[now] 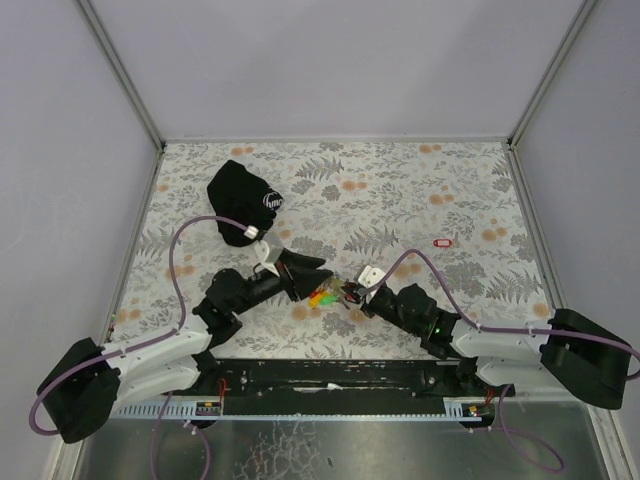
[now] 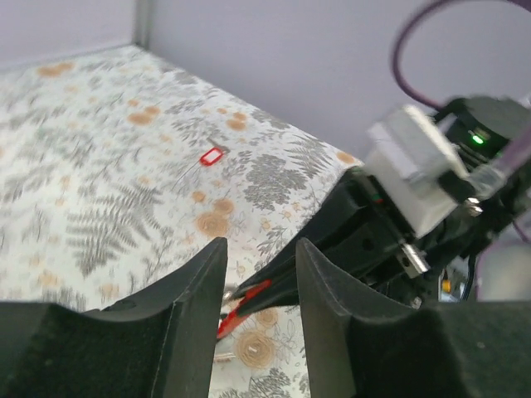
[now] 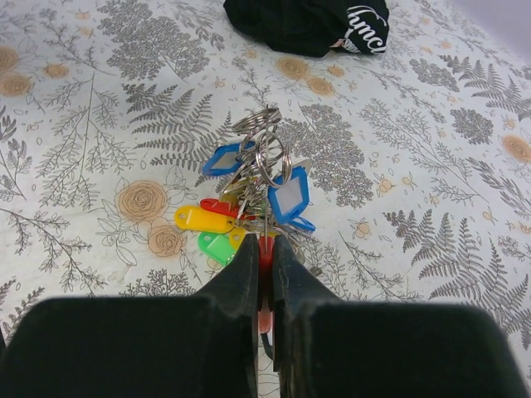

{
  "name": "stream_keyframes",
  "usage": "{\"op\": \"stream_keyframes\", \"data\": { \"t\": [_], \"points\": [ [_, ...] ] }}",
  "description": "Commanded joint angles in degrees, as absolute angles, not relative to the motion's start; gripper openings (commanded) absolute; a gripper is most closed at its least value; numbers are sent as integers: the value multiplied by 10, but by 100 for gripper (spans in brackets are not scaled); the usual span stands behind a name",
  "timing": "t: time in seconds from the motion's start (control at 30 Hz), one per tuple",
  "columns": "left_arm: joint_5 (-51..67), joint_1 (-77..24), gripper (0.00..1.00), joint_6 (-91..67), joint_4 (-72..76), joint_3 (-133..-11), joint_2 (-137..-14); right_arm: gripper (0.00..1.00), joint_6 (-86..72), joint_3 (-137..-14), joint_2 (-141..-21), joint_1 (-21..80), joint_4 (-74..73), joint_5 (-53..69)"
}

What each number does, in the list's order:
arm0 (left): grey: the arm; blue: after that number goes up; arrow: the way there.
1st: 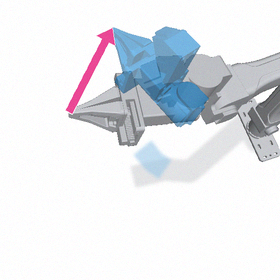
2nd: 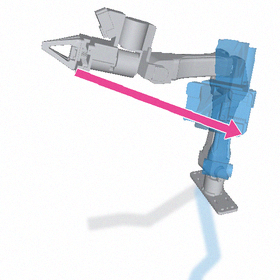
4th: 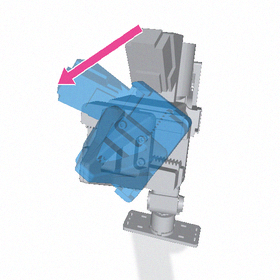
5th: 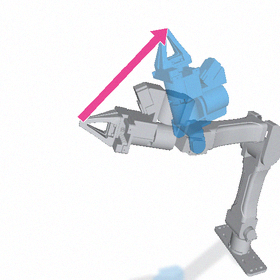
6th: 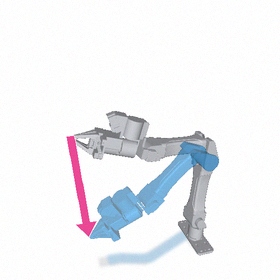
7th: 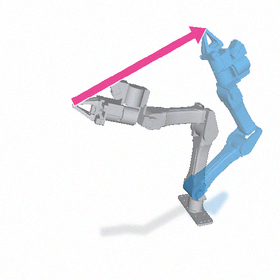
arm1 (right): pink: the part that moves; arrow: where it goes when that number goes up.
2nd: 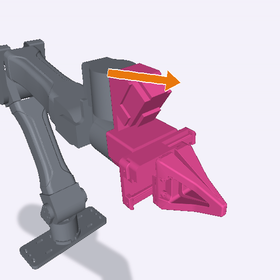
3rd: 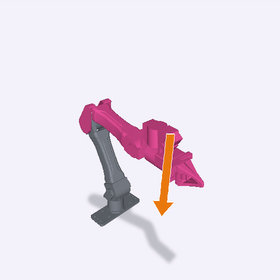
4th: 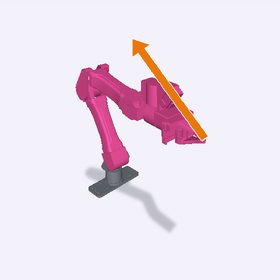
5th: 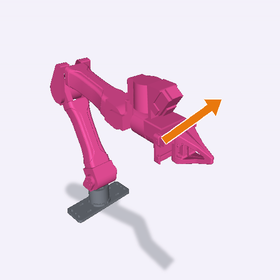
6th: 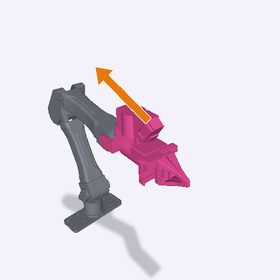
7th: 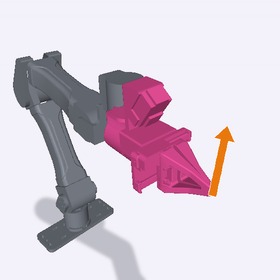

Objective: Put the keys on the keyring

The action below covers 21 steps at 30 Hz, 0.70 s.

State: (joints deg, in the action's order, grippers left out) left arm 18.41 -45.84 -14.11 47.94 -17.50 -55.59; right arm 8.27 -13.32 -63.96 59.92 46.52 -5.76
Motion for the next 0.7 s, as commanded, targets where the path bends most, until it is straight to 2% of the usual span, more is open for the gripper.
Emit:
{"op": "stream_keyframes", "data": {
  "t": [0.0,0.13,0.3,0.67],
  "points": [
    [60,-421,39,-349,529,-117,-521,0,54,-118,-646,603,607,-88],
    [61,-382,41,-495,566,-75,-516,0,47,-112,-664,603,639,-88],
    [84,-374,39,-588,585,-69,-542,0,40,-108,-684,603,666,-82],
    [136,-351,33,-672,724,-52,-677,0,42,-108,-691,603,676,-77]
  ]
}}
